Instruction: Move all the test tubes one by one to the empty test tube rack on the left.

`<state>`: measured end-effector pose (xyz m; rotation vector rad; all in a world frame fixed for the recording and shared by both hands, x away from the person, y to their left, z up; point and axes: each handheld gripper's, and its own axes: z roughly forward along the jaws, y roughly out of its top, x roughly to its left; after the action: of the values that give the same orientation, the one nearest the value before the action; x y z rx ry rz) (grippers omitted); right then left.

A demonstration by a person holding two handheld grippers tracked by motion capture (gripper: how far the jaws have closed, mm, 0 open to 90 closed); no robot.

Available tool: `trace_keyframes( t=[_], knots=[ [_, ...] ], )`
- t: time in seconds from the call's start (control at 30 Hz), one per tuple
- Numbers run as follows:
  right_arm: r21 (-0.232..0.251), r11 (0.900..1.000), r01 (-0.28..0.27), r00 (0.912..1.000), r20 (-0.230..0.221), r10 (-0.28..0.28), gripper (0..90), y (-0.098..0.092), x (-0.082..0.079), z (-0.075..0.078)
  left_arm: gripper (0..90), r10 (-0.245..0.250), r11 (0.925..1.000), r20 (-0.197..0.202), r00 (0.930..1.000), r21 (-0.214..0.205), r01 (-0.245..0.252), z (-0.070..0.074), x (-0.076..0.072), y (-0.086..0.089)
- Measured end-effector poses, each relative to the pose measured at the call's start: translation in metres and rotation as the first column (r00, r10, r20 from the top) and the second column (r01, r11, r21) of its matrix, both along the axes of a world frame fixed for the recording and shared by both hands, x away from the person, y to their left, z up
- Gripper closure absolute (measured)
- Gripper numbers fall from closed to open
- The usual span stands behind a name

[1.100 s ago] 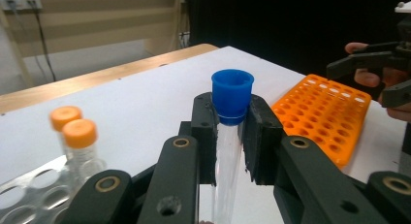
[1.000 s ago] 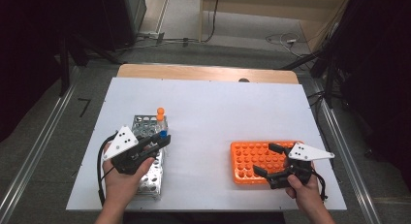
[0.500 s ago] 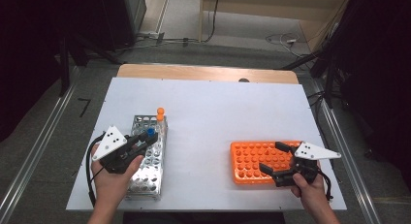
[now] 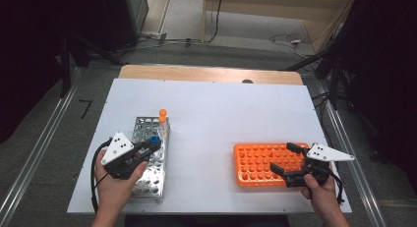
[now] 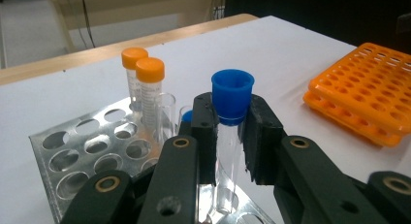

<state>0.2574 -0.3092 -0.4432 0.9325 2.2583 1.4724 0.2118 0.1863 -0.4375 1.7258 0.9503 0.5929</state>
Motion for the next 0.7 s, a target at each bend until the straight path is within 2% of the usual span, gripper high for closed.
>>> trace_keyframes(
  t=[0.23,0.47,0.7],
  knots=[
    [-0.005,1.0,0.003,1.0,-0.001,-0.003,0.5,-0.0004,0.0008,-0.0008,77.3,-0.013,0.9994,-0.043,0.999,0.032,0.015,-0.0045,0.0029,-0.0026],
    [-0.007,0.9999,0.009,1.0,-0.003,-0.009,0.5,-0.0015,0.0018,-0.0021,77.0,-0.017,0.999,-0.097,0.9951,0.041,0.021,-0.0057,0.0057,-0.003],
    [-0.015,0.9999,0.007,1.0,-0.001,-0.007,0.6,-0.001,0.0022,-0.003,76.6,-0.015,0.9991,-0.11,0.9938,0.039,0.019,-0.0058,0.0067,-0.0034]
  ],
)
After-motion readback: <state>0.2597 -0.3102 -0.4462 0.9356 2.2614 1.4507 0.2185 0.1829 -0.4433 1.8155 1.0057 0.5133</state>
